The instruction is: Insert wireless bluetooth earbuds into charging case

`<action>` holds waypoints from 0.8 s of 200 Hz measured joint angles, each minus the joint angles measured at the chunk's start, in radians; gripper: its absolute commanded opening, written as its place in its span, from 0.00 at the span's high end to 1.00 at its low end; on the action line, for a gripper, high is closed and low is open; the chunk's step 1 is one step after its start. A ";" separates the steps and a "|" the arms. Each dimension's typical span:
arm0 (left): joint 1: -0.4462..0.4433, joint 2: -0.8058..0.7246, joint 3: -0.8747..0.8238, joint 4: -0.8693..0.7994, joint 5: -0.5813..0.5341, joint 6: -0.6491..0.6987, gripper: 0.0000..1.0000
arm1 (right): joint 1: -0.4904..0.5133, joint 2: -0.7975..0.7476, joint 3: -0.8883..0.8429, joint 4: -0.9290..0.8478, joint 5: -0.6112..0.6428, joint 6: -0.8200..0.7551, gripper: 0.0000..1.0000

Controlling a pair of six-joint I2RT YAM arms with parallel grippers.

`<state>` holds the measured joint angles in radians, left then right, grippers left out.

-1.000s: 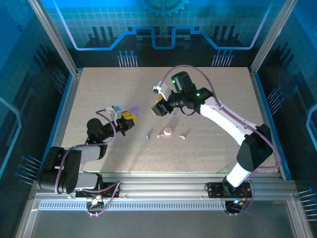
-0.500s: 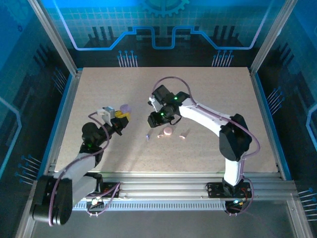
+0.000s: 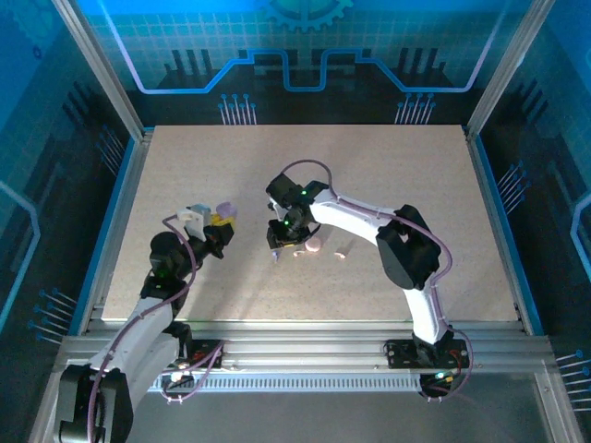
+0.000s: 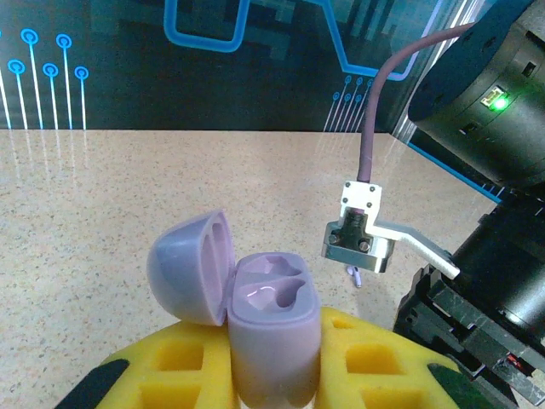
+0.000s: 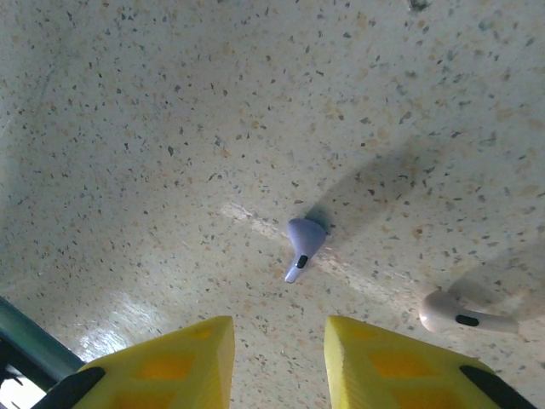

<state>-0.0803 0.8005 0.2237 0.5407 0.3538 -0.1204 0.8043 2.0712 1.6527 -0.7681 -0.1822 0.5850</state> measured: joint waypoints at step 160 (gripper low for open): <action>0.000 -0.002 0.000 -0.014 -0.029 0.018 0.88 | 0.002 0.117 0.000 0.036 -0.039 0.026 0.71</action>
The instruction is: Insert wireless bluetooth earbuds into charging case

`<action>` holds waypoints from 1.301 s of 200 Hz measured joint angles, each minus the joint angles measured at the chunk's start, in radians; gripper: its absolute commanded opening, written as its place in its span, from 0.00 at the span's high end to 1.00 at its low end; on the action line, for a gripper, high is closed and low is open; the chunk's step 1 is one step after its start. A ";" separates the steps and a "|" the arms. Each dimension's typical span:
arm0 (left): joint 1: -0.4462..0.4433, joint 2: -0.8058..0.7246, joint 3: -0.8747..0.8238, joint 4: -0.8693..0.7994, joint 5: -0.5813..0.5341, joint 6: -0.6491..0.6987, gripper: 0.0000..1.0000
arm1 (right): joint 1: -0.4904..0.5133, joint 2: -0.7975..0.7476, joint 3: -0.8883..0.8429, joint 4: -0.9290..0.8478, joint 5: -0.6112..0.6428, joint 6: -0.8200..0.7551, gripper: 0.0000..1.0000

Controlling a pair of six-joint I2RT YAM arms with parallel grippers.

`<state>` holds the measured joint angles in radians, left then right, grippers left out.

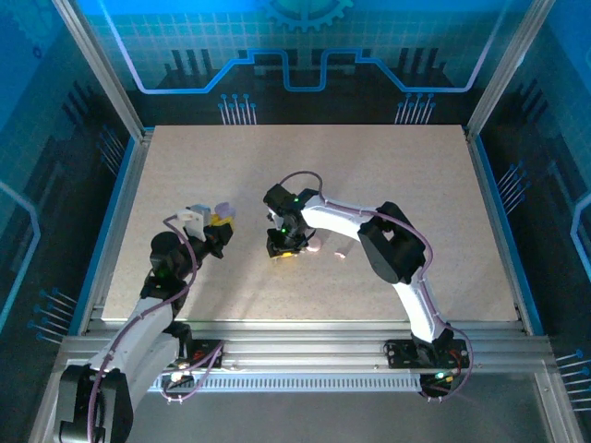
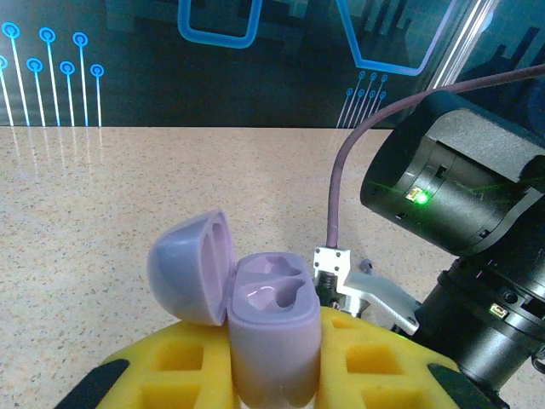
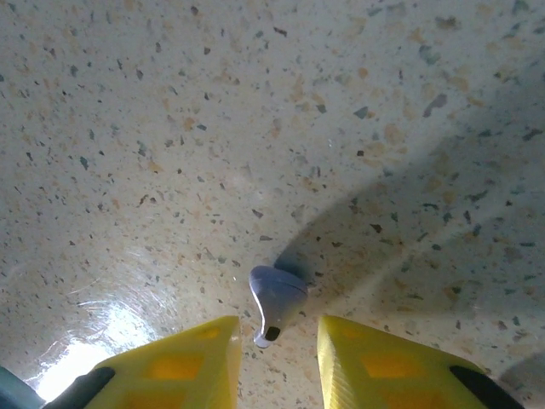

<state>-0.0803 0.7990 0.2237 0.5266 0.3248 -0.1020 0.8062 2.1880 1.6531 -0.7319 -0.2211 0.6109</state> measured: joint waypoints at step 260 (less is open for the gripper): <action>0.000 -0.015 0.000 -0.022 -0.007 0.004 0.87 | -0.002 0.025 0.020 0.050 0.001 0.004 0.85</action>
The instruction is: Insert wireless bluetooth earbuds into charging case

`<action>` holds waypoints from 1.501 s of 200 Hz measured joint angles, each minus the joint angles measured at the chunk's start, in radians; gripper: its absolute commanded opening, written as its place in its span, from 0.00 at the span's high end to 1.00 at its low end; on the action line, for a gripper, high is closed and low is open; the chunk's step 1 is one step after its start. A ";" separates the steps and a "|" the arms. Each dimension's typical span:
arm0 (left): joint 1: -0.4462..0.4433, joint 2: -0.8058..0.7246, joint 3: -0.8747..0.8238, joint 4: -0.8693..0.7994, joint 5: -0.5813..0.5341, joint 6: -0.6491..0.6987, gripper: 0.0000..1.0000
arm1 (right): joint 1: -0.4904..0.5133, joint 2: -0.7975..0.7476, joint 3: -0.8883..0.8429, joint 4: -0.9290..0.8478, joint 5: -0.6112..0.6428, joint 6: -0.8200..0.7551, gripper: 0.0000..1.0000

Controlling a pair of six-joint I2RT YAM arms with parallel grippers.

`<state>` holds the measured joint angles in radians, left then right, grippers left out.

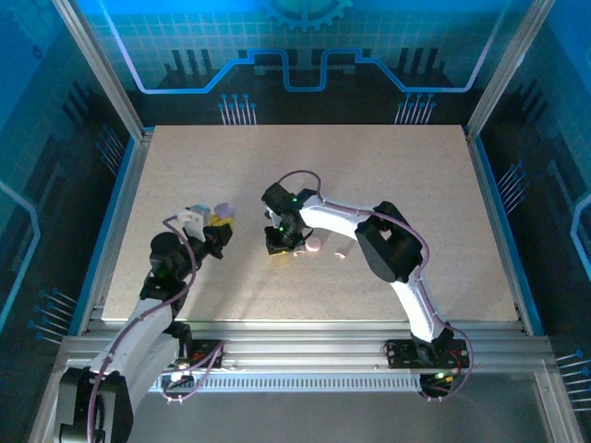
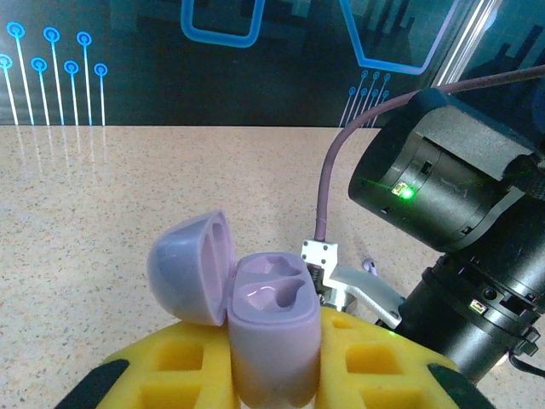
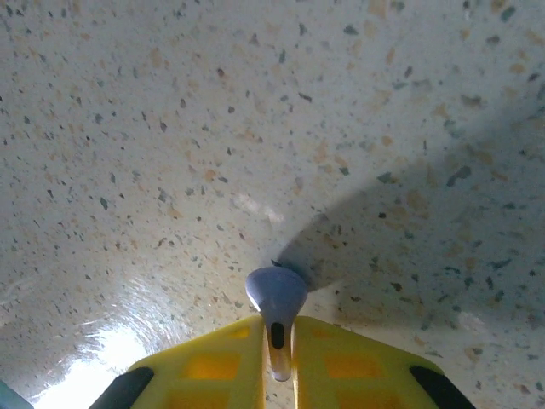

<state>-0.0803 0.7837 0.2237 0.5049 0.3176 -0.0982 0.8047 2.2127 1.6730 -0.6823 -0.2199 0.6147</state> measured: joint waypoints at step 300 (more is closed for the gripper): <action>0.000 -0.007 0.000 -0.008 -0.012 0.002 0.88 | 0.021 0.072 0.148 -0.100 0.093 -0.005 0.68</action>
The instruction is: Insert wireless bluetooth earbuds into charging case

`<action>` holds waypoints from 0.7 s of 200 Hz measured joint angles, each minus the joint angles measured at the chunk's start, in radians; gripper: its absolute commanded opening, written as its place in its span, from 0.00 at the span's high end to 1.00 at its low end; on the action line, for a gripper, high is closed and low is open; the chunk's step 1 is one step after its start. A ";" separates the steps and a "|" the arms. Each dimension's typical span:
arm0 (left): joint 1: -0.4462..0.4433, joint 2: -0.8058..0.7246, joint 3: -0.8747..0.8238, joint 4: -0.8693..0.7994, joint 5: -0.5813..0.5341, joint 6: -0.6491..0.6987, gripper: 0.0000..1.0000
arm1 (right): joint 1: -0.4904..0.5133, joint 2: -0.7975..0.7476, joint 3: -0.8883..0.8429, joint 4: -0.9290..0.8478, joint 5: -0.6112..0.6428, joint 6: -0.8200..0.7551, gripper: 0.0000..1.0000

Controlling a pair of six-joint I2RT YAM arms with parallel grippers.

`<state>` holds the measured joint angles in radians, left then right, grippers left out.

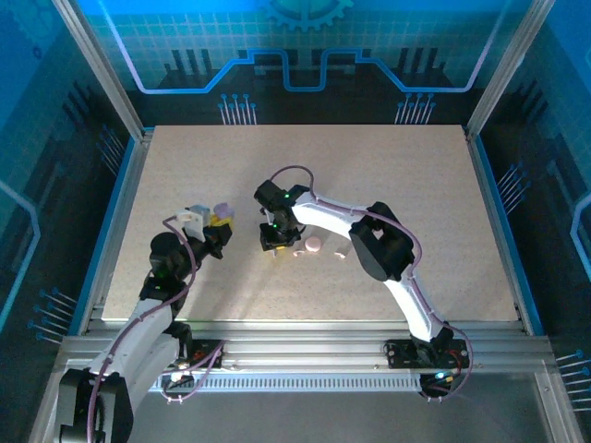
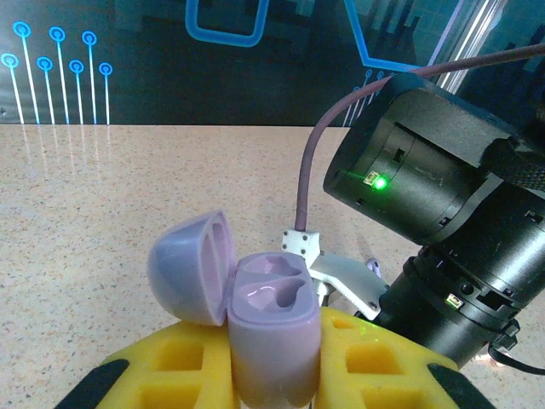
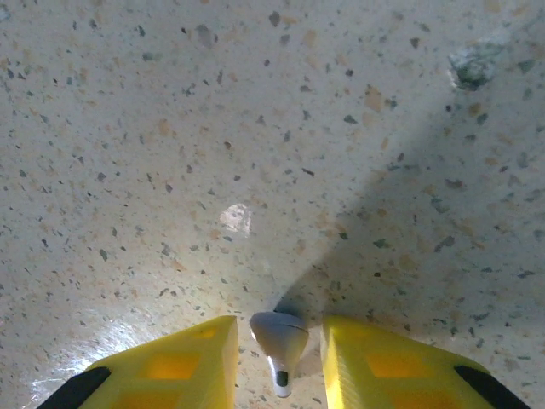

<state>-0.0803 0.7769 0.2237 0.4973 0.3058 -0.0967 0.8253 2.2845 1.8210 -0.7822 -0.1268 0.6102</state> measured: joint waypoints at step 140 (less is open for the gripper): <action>0.000 -0.006 0.000 -0.014 -0.014 0.002 0.88 | 0.042 0.061 0.106 -0.108 0.102 0.000 0.75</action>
<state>-0.0803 0.7704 0.2237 0.4828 0.2916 -0.0944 0.8677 2.3459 1.9266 -0.8906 -0.0250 0.6098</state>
